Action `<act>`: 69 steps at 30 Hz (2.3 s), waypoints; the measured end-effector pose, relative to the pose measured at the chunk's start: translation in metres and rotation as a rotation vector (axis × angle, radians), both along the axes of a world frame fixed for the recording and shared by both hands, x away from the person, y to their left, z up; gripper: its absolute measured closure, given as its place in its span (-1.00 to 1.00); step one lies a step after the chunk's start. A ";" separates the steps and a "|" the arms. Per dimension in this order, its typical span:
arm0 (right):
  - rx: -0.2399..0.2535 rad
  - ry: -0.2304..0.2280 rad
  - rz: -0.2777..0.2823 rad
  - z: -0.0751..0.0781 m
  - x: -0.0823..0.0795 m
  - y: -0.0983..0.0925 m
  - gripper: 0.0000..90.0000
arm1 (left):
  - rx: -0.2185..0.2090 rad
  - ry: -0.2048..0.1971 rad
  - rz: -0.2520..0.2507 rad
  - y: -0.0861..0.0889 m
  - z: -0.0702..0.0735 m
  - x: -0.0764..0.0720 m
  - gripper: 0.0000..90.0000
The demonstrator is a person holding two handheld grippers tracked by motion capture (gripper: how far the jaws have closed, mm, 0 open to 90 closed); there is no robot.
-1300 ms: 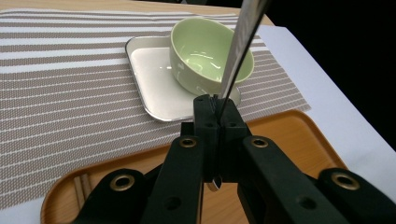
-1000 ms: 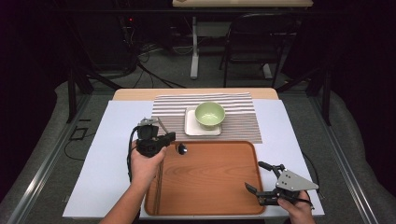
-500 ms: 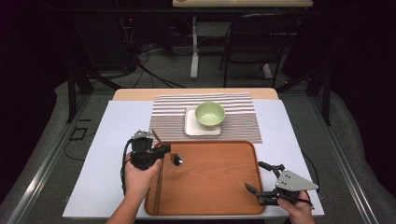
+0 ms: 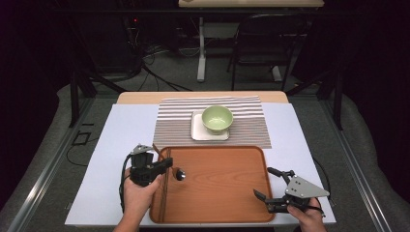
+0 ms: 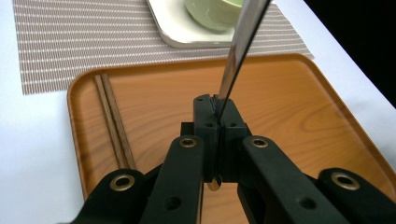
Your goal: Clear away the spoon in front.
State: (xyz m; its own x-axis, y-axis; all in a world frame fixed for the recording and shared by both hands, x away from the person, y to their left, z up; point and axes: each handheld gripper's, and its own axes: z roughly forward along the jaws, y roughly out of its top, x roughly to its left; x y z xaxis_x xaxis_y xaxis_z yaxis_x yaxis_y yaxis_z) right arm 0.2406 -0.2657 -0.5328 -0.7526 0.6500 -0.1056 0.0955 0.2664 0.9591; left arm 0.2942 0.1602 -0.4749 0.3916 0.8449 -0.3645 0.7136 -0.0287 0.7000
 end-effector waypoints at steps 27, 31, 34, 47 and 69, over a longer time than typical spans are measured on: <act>-0.007 0.002 -0.003 -0.001 0.001 0.001 -0.67 | 0.018 0.093 -0.024 0.015 -0.020 -0.033 0.99; -0.007 0.003 -0.004 -0.001 0.001 0.001 -0.67 | 0.017 0.112 -0.042 0.013 -0.020 -0.032 0.99; -0.007 0.003 -0.004 -0.001 0.001 0.001 -0.67 | 0.033 0.136 -0.048 0.012 -0.020 -0.031 0.99; -0.006 0.004 -0.004 -0.001 0.001 0.001 -0.67 | 0.052 0.186 -0.073 0.011 -0.023 -0.019 0.97; -0.005 0.003 0.000 -0.001 0.001 0.001 -0.67 | 0.090 0.304 -0.136 0.006 -0.036 0.031 0.84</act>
